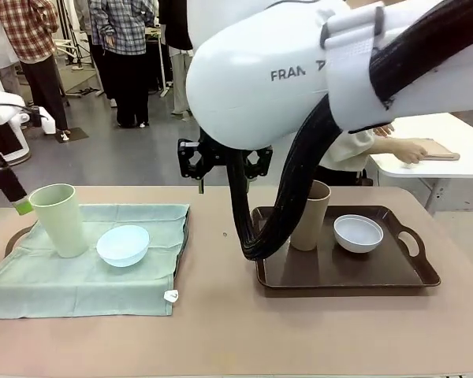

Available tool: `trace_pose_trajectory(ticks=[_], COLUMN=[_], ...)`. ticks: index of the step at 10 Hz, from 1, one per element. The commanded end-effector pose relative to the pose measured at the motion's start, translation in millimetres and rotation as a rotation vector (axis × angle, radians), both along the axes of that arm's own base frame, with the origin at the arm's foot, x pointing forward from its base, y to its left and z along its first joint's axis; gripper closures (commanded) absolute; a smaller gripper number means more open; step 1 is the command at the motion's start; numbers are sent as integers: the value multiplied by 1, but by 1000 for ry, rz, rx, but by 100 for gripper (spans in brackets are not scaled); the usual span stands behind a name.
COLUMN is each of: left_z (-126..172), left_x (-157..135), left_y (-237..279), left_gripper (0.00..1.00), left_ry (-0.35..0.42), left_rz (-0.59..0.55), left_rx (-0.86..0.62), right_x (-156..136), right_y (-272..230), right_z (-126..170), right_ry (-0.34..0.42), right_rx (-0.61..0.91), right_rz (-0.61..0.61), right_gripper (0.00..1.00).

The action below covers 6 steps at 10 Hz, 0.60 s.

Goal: Set up a tray with a mat and arrange the tableware.
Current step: Place the Picnic Bowl and Reusable plastic cup back onto the Handle tray in front of the human's position.

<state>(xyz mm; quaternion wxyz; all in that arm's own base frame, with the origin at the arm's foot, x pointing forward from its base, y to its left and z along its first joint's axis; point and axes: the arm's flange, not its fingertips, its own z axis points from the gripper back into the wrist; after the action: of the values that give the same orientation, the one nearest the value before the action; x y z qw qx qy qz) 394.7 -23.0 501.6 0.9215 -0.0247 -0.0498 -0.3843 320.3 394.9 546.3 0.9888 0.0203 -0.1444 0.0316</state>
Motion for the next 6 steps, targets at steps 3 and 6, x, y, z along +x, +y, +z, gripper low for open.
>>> trace_pose_trajectory(ticks=[3,6], left_z=[12,12], left_x=[-1,-1], left_y=[-9,-9], left_gripper=[0,0], left_ry=[5,5], left_rz=[42,42], left_rx=[-13,-13], right_x=[3,3], right_y=[-5,-5], right_z=[-2,-2], right_ry=[21,21], right_rx=[-11,-11], right_rz=[-20,-20], right_gripper=[19,19])
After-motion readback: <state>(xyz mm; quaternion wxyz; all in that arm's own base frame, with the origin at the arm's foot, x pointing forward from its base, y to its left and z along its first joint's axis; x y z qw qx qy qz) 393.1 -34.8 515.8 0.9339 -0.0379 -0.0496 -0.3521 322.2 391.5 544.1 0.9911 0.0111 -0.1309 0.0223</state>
